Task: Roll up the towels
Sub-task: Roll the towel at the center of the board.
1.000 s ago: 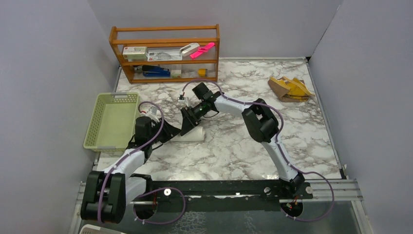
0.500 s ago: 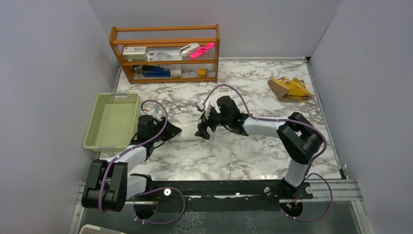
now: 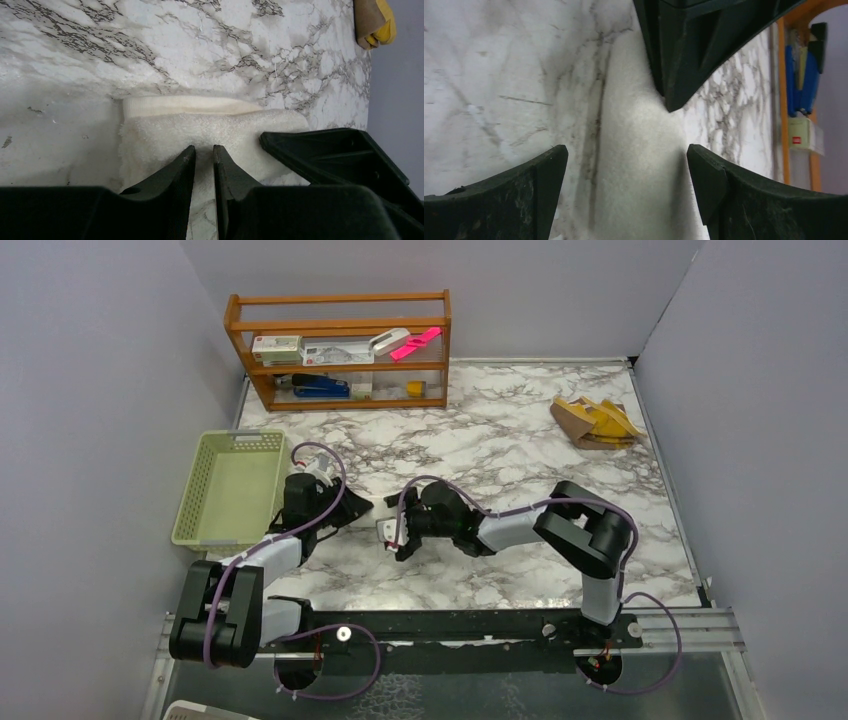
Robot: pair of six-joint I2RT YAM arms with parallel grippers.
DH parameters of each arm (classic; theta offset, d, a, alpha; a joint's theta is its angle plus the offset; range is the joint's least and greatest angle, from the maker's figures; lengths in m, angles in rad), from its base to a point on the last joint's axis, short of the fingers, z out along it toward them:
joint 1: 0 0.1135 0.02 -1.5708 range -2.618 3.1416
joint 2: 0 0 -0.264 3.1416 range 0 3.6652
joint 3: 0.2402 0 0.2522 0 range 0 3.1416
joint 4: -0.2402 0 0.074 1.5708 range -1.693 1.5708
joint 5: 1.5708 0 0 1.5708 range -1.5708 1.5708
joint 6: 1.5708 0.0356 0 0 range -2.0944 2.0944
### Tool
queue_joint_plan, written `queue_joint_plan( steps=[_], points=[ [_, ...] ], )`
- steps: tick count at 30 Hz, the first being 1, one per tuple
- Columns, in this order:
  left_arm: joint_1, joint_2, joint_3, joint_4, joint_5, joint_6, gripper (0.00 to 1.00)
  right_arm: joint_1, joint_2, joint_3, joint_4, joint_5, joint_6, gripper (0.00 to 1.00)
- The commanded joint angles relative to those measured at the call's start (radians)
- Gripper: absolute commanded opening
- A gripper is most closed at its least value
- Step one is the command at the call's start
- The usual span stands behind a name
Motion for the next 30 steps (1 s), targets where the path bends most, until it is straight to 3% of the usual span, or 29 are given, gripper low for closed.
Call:
queue_joint_plan(
  steps=[1, 6, 12, 16, 19, 22, 25, 30],
  points=[
    [-0.002, 0.024, 0.005, -0.058, -0.065, 0.042, 0.24, 0.005, 0.042, 0.072, -0.041, 0.064, -0.104, 0.89],
    [-0.002, 0.035, 0.013, -0.059, -0.057, 0.045, 0.24, 0.006, 0.081, 0.107, -0.082, 0.118, -0.109, 0.83],
    [-0.002, 0.04, 0.029, -0.061, -0.053, 0.039, 0.24, 0.006, 0.102, 0.189, -0.262, 0.105, -0.058, 0.58],
    [-0.002, 0.014, 0.061, -0.086, -0.071, 0.027, 0.25, -0.002, 0.107, 0.241, -0.369, 0.048, 0.06, 0.45],
    [-0.002, -0.056, 0.128, -0.177, -0.12, 0.031, 0.27, -0.049, 0.117, 0.327, -0.482, -0.101, 0.233, 0.44],
    [-0.001, -0.151, 0.198, -0.271, -0.18, 0.033, 0.37, -0.101, 0.128, 0.394, -0.553, -0.224, 0.411, 0.44],
    [-0.001, -0.203, 0.246, -0.341, -0.198, 0.036, 0.45, -0.144, 0.131, 0.43, -0.543, -0.277, 0.602, 0.45],
    [-0.002, -0.208, 0.222, -0.358, -0.151, -0.022, 0.47, -0.221, 0.204, 0.541, -0.605, -0.321, 0.853, 0.46]
  ],
)
